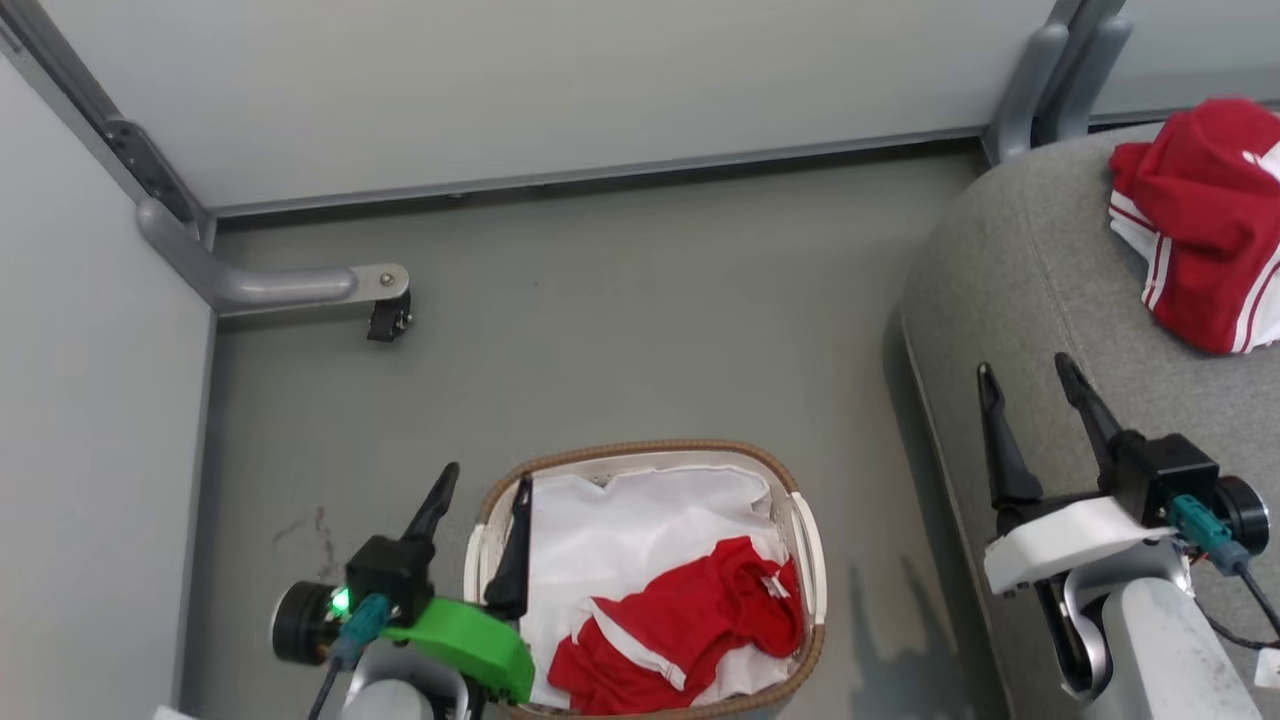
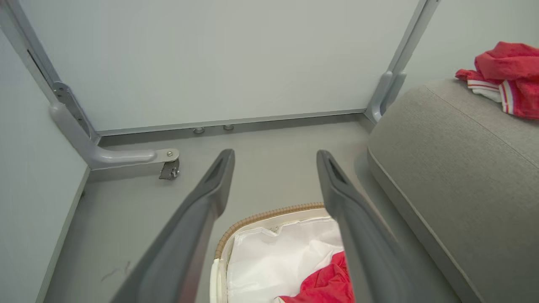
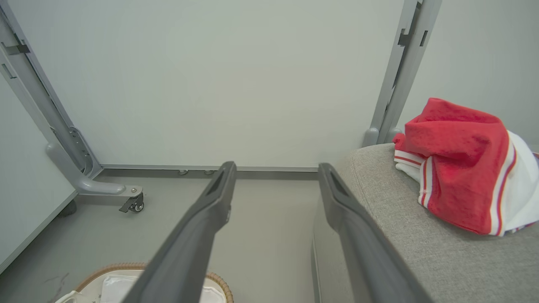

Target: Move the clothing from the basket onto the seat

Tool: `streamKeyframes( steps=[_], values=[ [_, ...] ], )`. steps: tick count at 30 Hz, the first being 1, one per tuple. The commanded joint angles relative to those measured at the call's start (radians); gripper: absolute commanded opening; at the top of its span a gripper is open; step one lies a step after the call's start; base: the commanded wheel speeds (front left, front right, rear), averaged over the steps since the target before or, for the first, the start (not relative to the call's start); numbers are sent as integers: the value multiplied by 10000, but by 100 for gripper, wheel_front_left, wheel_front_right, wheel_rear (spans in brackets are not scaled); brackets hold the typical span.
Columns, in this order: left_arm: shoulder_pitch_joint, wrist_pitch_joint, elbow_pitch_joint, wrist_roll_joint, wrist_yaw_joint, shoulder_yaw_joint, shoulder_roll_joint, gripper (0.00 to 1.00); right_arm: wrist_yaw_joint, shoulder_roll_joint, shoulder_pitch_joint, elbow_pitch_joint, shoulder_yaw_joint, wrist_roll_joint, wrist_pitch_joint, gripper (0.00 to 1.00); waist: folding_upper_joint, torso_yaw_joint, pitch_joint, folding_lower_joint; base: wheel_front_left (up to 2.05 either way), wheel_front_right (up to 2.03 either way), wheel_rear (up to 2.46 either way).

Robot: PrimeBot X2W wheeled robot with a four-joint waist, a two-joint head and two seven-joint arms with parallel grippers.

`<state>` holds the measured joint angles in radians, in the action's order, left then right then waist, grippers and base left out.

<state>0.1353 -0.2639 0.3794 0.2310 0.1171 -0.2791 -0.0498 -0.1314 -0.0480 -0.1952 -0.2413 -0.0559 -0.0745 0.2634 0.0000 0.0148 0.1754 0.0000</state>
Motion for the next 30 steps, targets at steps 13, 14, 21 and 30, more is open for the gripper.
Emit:
streamKeyframes(
  steps=[13, 14, 21, 30],
  values=[
    [2857, -7, 3022, -538, 146, -2886, -33, 100, 14, -39, -1398, 1018, 48, 17, 21, 100, 0, -1267, 3429, 0, 0, 0, 0],
    [3014, -9, 3252, -504, 139, -3120, -36, 100, 14, -36, -1483, 1122, 98, -9, 21, 100, 0, -1354, 3634, 0, 0, 0, 0],
    [3879, -9, 4510, -205, 142, -4656, -232, 100, 14, -36, -1877, 1692, 307, -186, 21, 100, 0, -1822, 4616, 0, 0, 0, 0],
    [4843, -9, 5879, -165, 142, -6168, -319, 100, 14, -36, -2313, 2002, 484, -630, 21, 100, 0, -2271, 5717, 0, 0, 0, 0]
  ],
)
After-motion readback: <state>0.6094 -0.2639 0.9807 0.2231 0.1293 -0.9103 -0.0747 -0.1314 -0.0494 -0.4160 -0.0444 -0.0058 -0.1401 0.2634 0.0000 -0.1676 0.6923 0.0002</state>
